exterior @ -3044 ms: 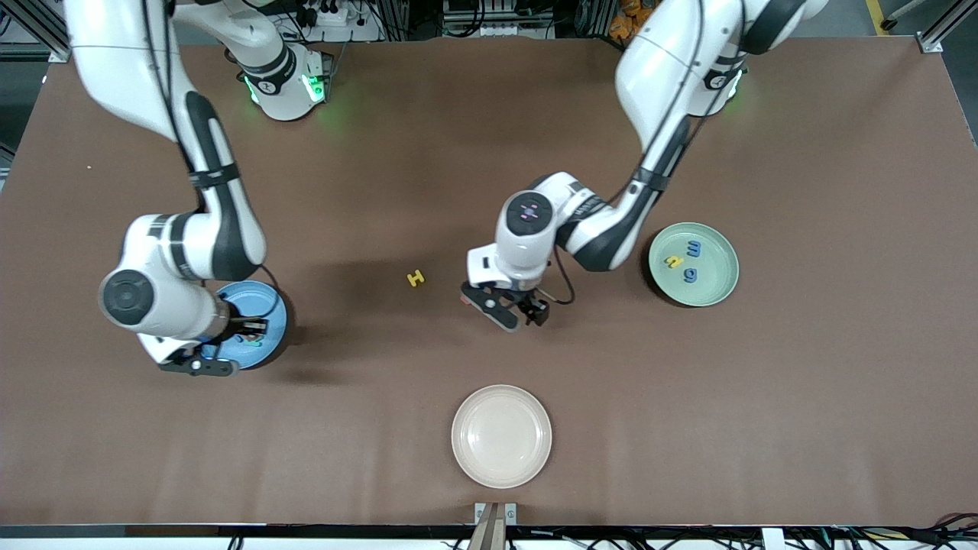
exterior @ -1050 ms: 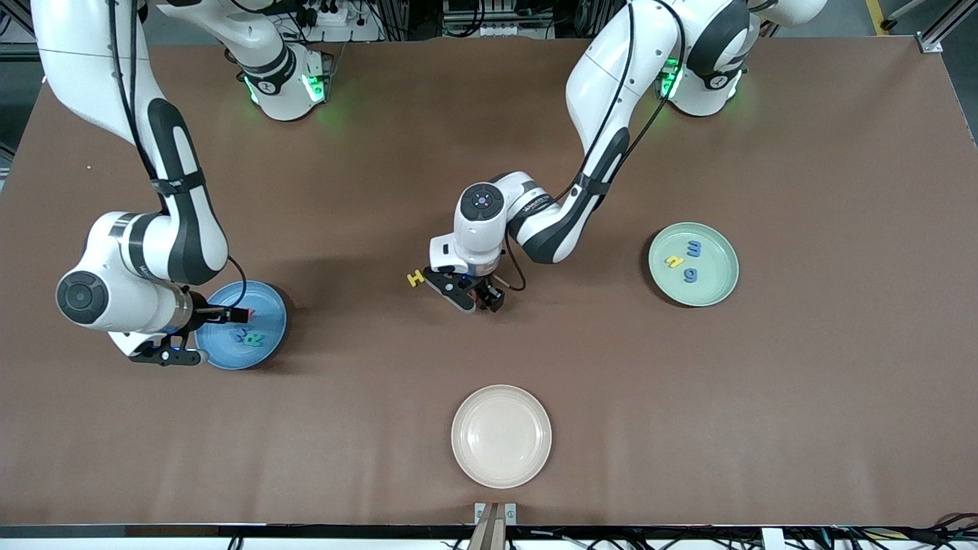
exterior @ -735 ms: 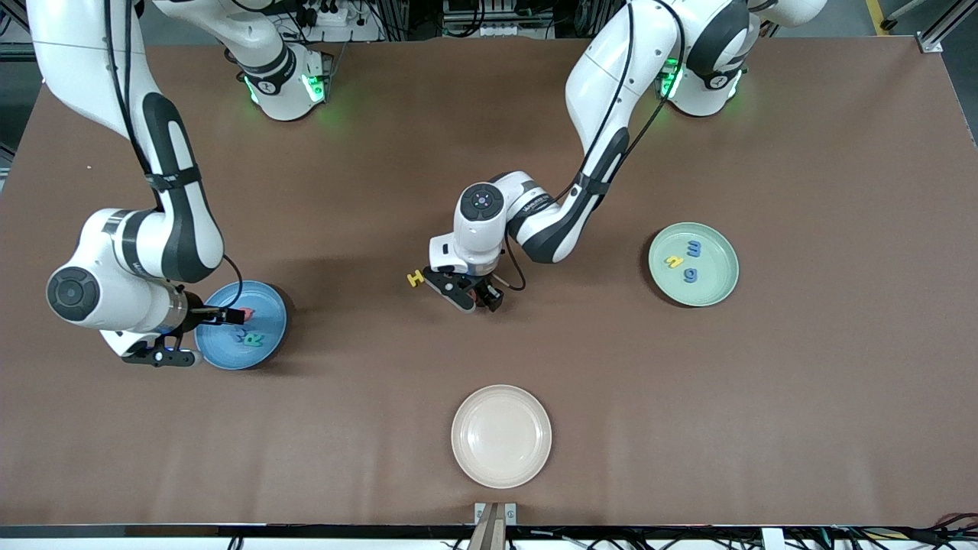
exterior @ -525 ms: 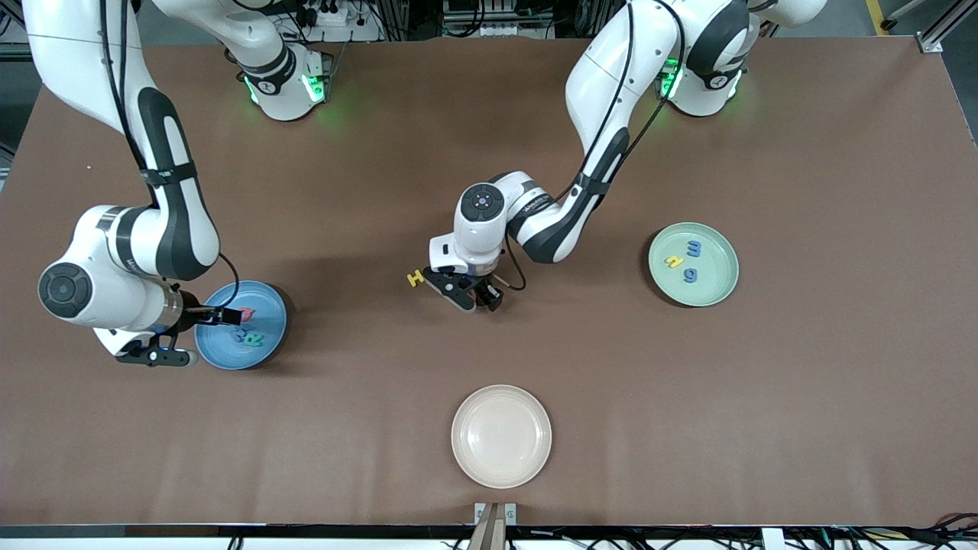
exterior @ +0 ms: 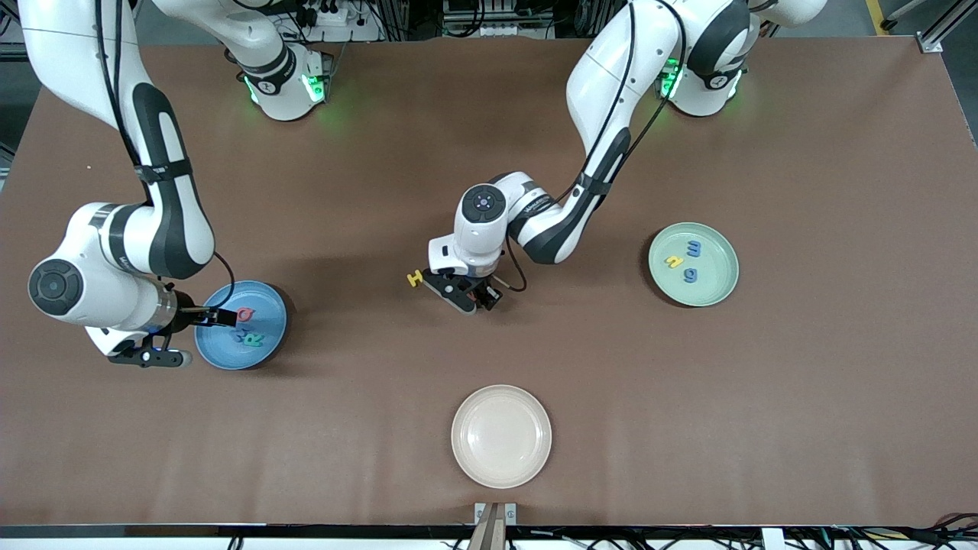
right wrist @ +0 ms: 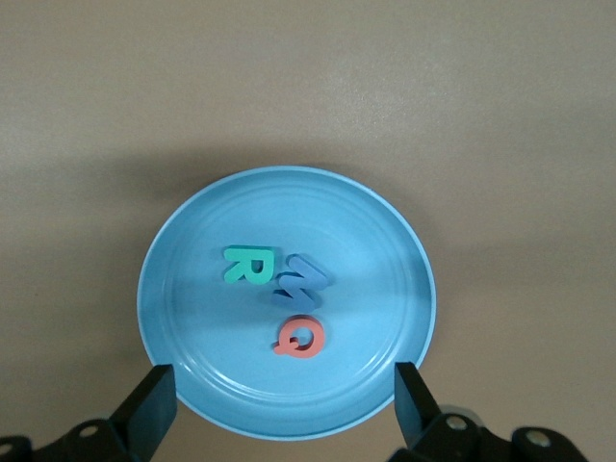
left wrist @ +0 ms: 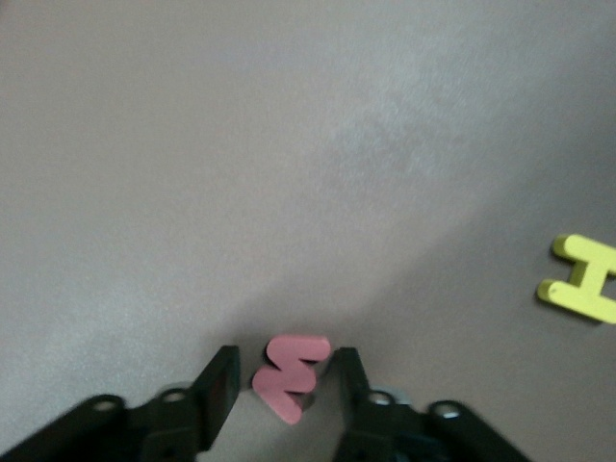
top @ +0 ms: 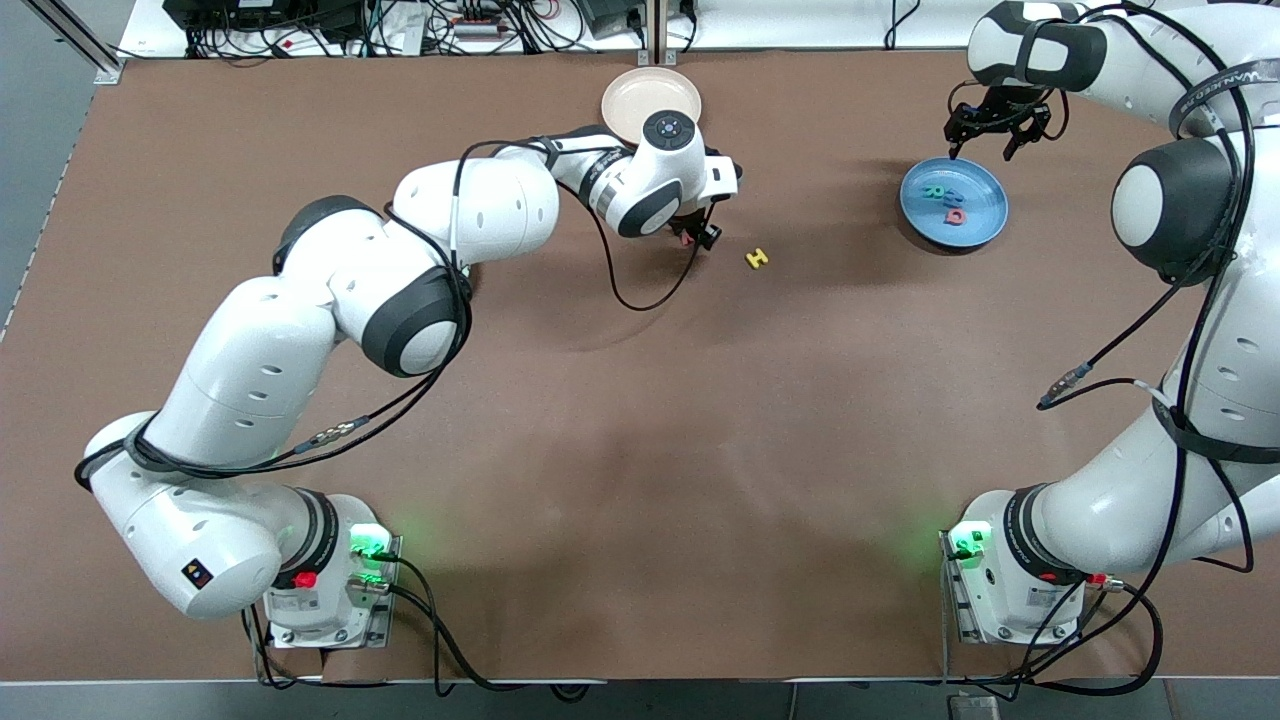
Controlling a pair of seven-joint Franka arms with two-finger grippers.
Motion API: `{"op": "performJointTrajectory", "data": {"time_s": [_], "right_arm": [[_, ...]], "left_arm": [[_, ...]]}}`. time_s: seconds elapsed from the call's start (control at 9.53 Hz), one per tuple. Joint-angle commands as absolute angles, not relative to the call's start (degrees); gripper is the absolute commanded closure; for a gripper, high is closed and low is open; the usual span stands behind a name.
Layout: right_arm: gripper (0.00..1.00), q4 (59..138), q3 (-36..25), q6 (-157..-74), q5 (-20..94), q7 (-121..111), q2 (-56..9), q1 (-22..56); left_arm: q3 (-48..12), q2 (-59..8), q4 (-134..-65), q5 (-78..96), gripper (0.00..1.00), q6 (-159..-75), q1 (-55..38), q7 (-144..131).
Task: Sort uppercase to blue plate, lowercase to green plate
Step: 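Close the left gripper on the pink lowercase m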
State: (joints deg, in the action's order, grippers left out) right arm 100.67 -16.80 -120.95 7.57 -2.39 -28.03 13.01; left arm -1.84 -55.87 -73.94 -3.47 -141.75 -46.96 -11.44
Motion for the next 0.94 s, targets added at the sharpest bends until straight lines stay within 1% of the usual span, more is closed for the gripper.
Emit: {"op": "performJointTrajectory", "data": {"time_s": [0.0,0.52,0.84], "right_arm": [[0.00,101.0,-16.0,-120.4,7.0,-1.8,-26.5,12.3],[0.00,100.7,-16.0,-120.3,7.0,-1.8,-26.2,12.5],[0.00,100.8,-16.0,-120.4,7.0,-1.8,-26.2,12.6]], "left_arm": [[-1.4,-56.6,-71.9,-2.5,0.49,-141.5,-47.3,-11.6],[-1.4,-56.4,-72.6,-2.5,0.48,-141.2,-47.2,-11.5],[-1.5,-56.6,-72.8,-2.7,0.48,-139.0,-47.6,-11.5]]}}
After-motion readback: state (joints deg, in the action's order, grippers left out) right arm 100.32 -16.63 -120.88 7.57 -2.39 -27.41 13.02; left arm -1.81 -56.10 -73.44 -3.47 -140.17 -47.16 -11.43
